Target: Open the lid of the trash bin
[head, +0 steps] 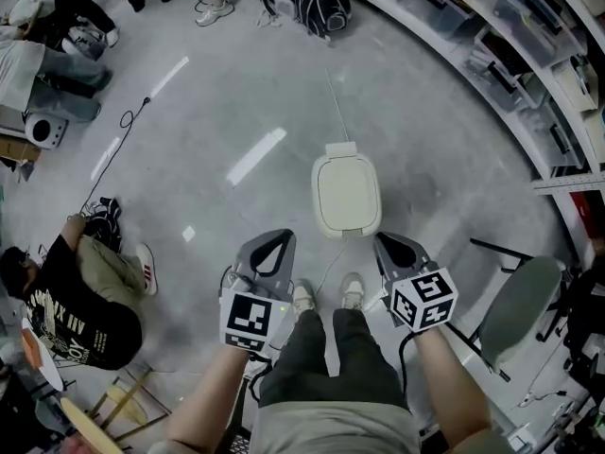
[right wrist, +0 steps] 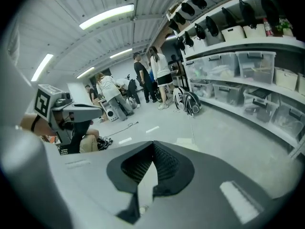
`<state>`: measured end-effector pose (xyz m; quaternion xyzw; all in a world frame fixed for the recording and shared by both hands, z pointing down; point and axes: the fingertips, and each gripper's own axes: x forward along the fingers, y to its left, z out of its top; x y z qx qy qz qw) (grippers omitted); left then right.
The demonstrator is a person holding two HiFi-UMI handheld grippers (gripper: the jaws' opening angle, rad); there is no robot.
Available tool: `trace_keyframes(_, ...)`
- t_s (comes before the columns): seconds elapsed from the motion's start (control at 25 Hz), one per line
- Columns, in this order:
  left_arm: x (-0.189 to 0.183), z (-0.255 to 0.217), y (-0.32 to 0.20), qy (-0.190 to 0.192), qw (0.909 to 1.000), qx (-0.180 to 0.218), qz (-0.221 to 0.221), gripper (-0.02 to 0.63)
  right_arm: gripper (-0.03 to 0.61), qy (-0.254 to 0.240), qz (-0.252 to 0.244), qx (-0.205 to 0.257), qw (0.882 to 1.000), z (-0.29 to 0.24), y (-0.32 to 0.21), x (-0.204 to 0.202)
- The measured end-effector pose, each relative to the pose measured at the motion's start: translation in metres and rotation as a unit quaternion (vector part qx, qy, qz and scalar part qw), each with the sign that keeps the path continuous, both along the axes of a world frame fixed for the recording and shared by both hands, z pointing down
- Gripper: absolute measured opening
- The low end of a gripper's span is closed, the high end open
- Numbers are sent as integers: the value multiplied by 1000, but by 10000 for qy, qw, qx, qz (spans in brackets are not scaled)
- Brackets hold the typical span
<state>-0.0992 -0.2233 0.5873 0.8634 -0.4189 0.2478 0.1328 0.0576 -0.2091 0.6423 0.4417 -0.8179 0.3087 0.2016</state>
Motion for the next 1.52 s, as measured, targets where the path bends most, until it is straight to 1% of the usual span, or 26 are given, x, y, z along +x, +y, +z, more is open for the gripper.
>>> trace_keyframes(0.24,2,96,-6,-93,9992,-390,64,3,3,90,-6,-602,9981,109,1,-6)
trace_keyframes(0.48,1,180,7,-135,9968,-783,76,3,3,162,-48,-1284,9916,217,24,-10)
trace_keyframes(0.64,-1,226,14,-160,9948,-1006,74,3,3,207,-93,-1612,9867,281,32,-14)
trace_keyframes(0.76,-6,254,21,-170,9926,-1205,24,3,3,161,-62,-1791,9837,318,34,-17)
trace_keyframes(0.88,-12,275,27,-158,9909,-1336,-97,3,3,322,-86,-1881,9816,348,37,-15)
trace_keyframes(1.04,-16,284,29,-176,9890,-1462,-121,3,3,353,-68,-1823,9826,356,39,-11)
trace_keyframes(1.16,-19,278,27,-214,9882,-1512,-147,3,3,441,73,-2031,9781,354,36,-13)
trace_keyframes(1.24,-18,266,27,-187,9883,-1505,-178,3,3,528,178,-2143,9752,346,33,-12)
trace_keyframes(1.32,-15,247,23,-151,9892,-1445,-179,3,4,397,362,-2120,9758,325,25,-9)
trace_keyframes(1.4,-13,224,16,-142,9908,-1337,-163,3,3,208,511,-1949,9793,293,12,-8)
trace_keyframes(1.52,-12,183,4,-118,9929,-1164,-193,3,4,15,511,-1620,9855,235,-3,-8)
